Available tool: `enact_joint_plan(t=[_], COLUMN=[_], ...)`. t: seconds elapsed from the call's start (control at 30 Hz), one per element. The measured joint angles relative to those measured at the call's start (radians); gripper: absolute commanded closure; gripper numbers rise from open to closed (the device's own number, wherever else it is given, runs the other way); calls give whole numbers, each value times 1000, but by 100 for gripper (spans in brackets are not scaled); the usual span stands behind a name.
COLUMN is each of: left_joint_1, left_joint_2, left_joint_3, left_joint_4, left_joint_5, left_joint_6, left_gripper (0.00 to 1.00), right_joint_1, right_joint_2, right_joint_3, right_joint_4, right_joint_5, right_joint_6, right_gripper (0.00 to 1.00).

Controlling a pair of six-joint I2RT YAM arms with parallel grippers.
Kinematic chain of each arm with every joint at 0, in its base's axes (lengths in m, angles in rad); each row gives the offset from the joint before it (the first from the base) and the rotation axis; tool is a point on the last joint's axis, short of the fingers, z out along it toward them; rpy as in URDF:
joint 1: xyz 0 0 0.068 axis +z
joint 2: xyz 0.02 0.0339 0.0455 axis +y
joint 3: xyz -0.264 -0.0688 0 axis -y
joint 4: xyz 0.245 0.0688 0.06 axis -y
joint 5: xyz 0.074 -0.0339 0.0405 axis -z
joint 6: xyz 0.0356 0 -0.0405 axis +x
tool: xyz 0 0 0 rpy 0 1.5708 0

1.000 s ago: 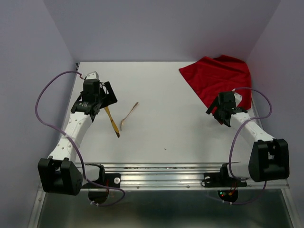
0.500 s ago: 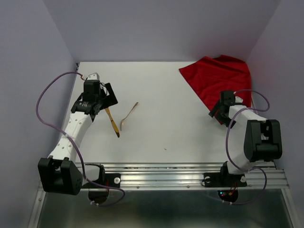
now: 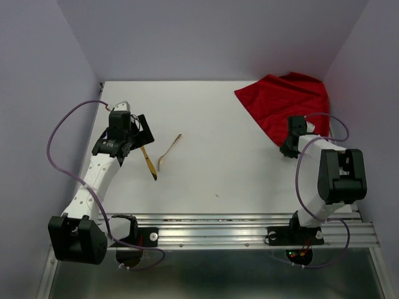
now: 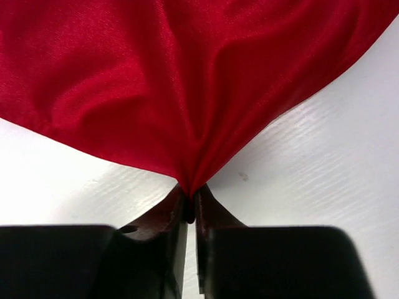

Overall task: Fold the napkin into a case and place the utensils inside
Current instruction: Move the crumpled napkin to the center of the board.

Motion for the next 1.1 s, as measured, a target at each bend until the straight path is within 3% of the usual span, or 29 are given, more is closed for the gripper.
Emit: enact_joint_plan(t=[0.33,0.4,0.57,0.7,0.77,0.83,0.93,1.1], left_joint_1=[0,0,0,0,0,0,0,-3], left_joint_2=[-31,-27,-2,2,2,2,2,-1], left_joint_3=[-2,-2,-2,-10,-15,-19,-20,-23], left_joint_4=[6,14,36,62,84,99,112,146], left_joint_5=[2,-5,11,56,84,110,130,159], left_joint_6=[-31,-47,-78,-95,-98,-101,-102,-120], left_gripper=[1,1,1,1,1,1,1,1], right_joint_1=[39,106,409,597,658,692,720,719], right_joint_2=[-53,-75,-101,3,92,171,261,262], right_joint_3=[-66,-80,-63,64,172,275,414,512], right_joint_4=[51,48,51,49,37,35,27,2], right_joint_5=[-118,-146,-187,-204,-215,-238,-283,-290], right_joint_6=[18,43,129,184,192,187,166,93], right_gripper=[99,99,99,99,84,56,40,34])
